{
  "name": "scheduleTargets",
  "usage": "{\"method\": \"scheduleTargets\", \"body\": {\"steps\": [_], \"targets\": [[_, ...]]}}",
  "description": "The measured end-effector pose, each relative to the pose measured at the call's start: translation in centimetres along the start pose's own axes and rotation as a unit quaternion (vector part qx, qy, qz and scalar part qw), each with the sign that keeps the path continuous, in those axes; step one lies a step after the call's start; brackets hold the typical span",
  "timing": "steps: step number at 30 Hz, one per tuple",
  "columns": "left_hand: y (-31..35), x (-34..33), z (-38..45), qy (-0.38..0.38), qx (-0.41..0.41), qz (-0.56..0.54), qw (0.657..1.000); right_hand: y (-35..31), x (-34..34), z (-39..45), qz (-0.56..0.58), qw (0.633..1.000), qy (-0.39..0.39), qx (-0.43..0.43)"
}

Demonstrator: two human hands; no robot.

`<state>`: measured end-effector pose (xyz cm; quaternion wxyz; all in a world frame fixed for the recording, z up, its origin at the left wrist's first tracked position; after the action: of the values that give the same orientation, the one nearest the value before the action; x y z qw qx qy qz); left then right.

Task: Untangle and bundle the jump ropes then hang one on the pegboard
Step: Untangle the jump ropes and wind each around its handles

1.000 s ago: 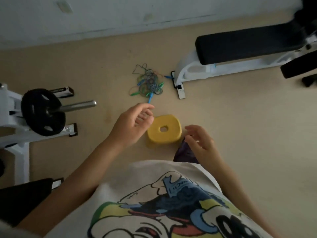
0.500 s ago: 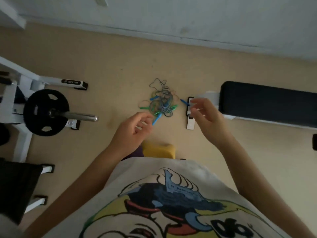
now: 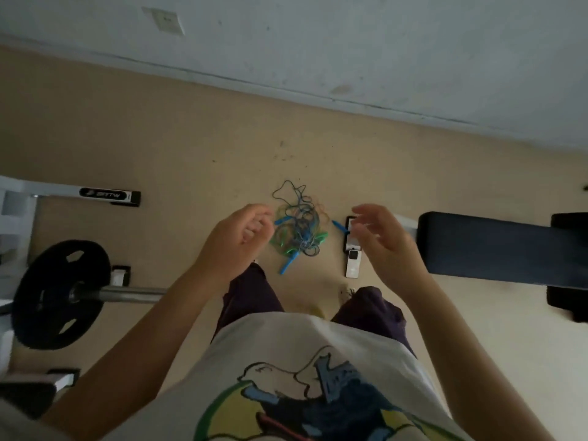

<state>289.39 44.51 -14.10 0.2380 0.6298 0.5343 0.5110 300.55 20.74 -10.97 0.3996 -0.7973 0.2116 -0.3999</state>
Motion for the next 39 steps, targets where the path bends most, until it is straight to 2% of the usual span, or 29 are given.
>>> {"method": "scheduleTargets", "body": {"steps": [3, 6, 8, 12, 15, 18, 23, 26, 33, 39], "targets": [[-1.0, -0.9, 3.8, 0.008, -0.011, 0.001, 1.0, 1.7, -0.9, 3.9, 0.012, 1.0, -0.022, -0.008], [-4.3, -4.3, 8.2, 0.024, -0.009, 0.004, 1.0, 6.2, -3.2, 8.9, 0.016, 0.999, -0.036, 0.004], [-8.5, -7.8, 11.9, 0.036, -0.006, 0.017, 0.999, 11.6, -5.7, 12.9, 0.017, 0.999, -0.048, 0.02], [-20.1, -15.9, 20.8, 0.046, 0.005, 0.066, 0.997, 26.9, -11.5, 21.4, 0.009, 0.998, -0.06, 0.02], [-26.6, -20.6, 27.2, 0.018, -0.035, 0.139, 0.99, 36.5, -14.7, 27.0, -0.006, 0.998, -0.055, 0.035], [-29.5, -22.7, 30.0, 0.019, -0.086, 0.179, 0.98, 41.3, -16.0, 30.2, -0.001, 0.995, -0.034, 0.092], [-28.2, -23.1, 28.8, 0.073, -0.171, 0.173, 0.967, 41.9, -15.6, 28.9, 0.013, 0.984, 0.006, 0.178], [-27.0, -23.7, 26.4, 0.093, -0.191, 0.183, 0.96, 41.3, -14.8, 25.7, -0.018, 0.979, 0.039, 0.199], [-29.1, -24.2, 18.9, 0.081, -0.169, 0.208, 0.96, 39.9, -14.2, 18.8, -0.12, 0.977, 0.059, 0.167], [-30.3, -23.0, 15.4, 0.098, -0.14, 0.198, 0.965, 39.9, -15.1, 14.9, -0.137, 0.972, 0.087, 0.171]]}}
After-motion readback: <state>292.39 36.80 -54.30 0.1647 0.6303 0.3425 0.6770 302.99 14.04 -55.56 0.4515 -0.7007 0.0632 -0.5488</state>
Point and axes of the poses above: each hand's wrist, its own z-axis towards the middle knuckle, its own x-axis out of the back of the hand, y = z × x, the point moved 4 cm from there along z, towards the middle knuckle, and after that the axes turned 2 degrees about x, right-handed, at the moved point
